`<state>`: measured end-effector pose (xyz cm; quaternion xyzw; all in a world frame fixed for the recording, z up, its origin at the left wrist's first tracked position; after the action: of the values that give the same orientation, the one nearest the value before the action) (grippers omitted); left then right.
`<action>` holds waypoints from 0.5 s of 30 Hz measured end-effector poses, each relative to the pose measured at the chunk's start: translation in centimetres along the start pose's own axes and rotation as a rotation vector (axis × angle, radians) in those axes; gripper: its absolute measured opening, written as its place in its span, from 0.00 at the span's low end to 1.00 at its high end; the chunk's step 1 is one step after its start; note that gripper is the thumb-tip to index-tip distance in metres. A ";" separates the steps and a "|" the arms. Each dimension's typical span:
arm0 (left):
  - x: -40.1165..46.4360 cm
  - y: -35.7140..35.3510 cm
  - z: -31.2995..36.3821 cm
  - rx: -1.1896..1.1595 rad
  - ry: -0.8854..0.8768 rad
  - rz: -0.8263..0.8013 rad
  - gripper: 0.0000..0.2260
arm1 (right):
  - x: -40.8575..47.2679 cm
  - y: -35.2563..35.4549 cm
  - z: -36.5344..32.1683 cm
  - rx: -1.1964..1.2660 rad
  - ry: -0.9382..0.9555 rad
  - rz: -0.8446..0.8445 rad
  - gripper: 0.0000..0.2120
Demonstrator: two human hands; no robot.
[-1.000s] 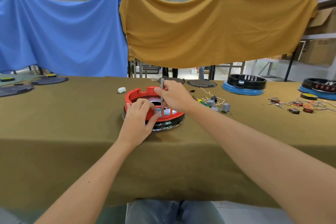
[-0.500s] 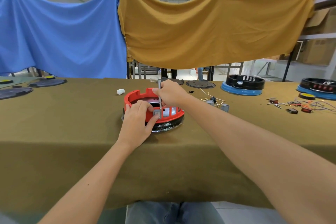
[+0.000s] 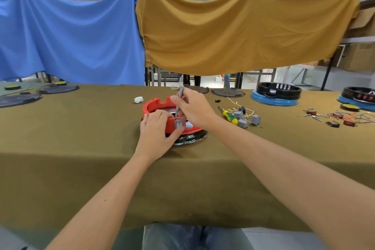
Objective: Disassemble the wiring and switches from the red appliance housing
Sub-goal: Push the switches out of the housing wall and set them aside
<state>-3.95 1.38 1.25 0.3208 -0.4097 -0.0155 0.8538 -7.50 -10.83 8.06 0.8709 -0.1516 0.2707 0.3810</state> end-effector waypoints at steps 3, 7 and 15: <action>0.0 -0.1 -0.1 0.037 0.002 0.000 0.16 | 0.2 0.1 0.0 0.008 0.005 -0.033 0.11; 0.0 -0.2 -0.1 0.055 -0.001 0.001 0.16 | 0.1 -0.2 0.1 -0.036 0.000 -0.059 0.11; 0.0 -0.2 0.0 0.068 -0.004 -0.002 0.15 | 1.2 -0.4 -0.5 -0.145 -0.074 -0.182 0.14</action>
<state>-3.89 1.24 1.17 0.3500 -0.4113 -0.0030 0.8416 -6.52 -10.24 8.77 0.8606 -0.1049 0.1911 0.4602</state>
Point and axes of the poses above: each hand's wrist, its own x-axis towards the middle knuckle, its own y-axis out of the back of the hand, z = x × y, the point moved 6 cm from there along x, towards the middle knuckle, and after that the axes turned 8 degrees about y, right-handed, at the moved point
